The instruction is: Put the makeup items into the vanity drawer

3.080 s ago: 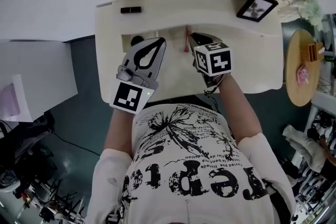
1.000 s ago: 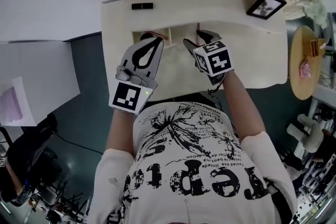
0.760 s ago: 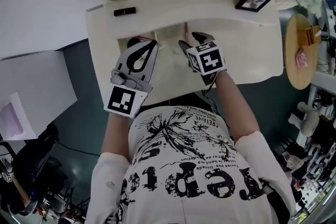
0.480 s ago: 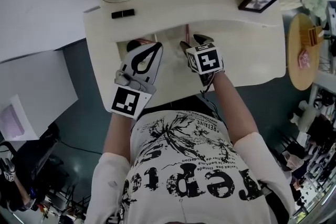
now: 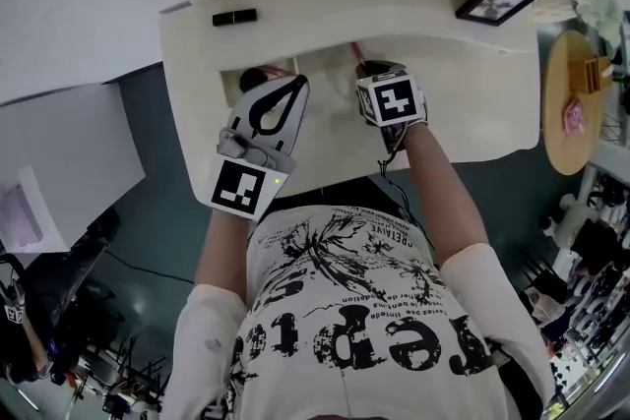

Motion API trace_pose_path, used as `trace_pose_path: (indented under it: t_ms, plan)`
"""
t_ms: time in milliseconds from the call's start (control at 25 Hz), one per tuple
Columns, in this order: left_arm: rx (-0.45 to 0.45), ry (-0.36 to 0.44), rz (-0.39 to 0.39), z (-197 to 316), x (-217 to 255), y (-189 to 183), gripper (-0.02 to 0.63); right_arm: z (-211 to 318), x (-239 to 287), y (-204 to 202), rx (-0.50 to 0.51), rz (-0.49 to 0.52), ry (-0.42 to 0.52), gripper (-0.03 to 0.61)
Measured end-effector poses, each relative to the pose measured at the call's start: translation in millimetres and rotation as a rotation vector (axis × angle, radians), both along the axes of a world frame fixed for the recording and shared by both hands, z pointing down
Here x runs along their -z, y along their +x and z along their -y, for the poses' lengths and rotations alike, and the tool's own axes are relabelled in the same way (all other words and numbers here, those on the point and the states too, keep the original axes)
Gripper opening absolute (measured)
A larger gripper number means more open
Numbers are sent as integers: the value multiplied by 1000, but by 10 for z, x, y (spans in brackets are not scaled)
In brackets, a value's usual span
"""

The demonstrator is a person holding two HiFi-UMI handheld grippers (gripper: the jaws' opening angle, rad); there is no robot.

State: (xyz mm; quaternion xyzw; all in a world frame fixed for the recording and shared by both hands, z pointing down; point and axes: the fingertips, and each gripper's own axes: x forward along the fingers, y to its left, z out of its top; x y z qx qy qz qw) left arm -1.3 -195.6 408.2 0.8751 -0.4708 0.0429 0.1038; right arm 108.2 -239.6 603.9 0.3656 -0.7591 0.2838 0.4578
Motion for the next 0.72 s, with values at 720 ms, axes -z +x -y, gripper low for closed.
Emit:
trace_pose_path:
  t_ms: [720]
  plan:
    - [55, 126, 2, -343, 528, -57, 14, -398, 819, -270, 272, 31, 84, 61]
